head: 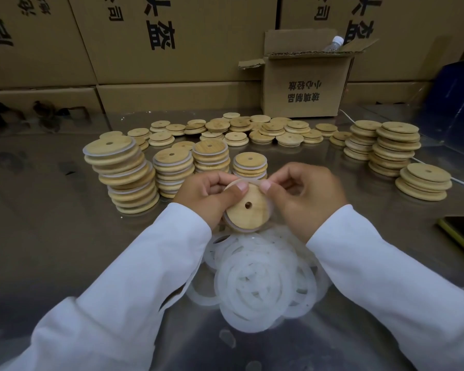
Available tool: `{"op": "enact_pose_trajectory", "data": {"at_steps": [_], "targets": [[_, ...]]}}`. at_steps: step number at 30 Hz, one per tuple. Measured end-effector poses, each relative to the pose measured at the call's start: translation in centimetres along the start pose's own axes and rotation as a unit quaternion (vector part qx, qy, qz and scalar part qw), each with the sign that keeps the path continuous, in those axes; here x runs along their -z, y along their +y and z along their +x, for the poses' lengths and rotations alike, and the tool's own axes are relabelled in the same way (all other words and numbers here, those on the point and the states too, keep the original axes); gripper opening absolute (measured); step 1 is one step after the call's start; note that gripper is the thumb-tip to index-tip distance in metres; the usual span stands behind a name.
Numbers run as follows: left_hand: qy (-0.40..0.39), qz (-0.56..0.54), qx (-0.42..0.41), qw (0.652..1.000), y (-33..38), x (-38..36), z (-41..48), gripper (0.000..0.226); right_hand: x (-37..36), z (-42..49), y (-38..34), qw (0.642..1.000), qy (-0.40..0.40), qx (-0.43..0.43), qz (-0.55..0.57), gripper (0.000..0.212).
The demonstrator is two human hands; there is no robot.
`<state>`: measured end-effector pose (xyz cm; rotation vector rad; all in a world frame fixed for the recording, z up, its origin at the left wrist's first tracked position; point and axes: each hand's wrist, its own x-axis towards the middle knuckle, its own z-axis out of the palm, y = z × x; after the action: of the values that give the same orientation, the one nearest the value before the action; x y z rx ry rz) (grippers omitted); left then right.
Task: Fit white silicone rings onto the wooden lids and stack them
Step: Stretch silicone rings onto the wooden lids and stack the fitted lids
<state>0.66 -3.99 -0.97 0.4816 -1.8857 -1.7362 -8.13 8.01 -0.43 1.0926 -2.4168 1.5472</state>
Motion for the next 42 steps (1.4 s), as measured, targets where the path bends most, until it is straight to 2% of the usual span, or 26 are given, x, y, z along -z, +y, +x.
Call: {"op": "enact_pose_trajectory", "data": {"at_steps": [7, 14, 27, 36, 42], "targets": [[-0.024, 0.0, 0.004, 1.0, -0.1, 0.2, 0.0, 0.015, 0.0, 0.2, 0.3, 0.991, -0.01, -0.067, 0.119, 0.02], [-0.014, -0.029, 0.019, 0.999, -0.1, 0.2, 0.2, 0.018, 0.4, 0.2, -0.4, 0.99, -0.026, -0.04, 0.131, 0.02], [0.024, -0.022, -0.022, 0.999, 0.5, 0.8, 0.3, 0.011, 1.1, 0.3, -1.0, 0.995, -0.035, -0.001, 0.089, 0.018], [0.018, -0.03, -0.039, 0.999, 0.1, 0.3, 0.0, 0.02, 1.0, -0.1, -0.8, 0.982, -0.052, -0.065, 0.17, 0.016], [0.033, -0.007, -0.056, 0.998, 0.0, 0.0, -0.1, 0.011, 0.9, -0.1, -0.7, 0.985, -0.041, -0.057, 0.159, 0.013]]}}
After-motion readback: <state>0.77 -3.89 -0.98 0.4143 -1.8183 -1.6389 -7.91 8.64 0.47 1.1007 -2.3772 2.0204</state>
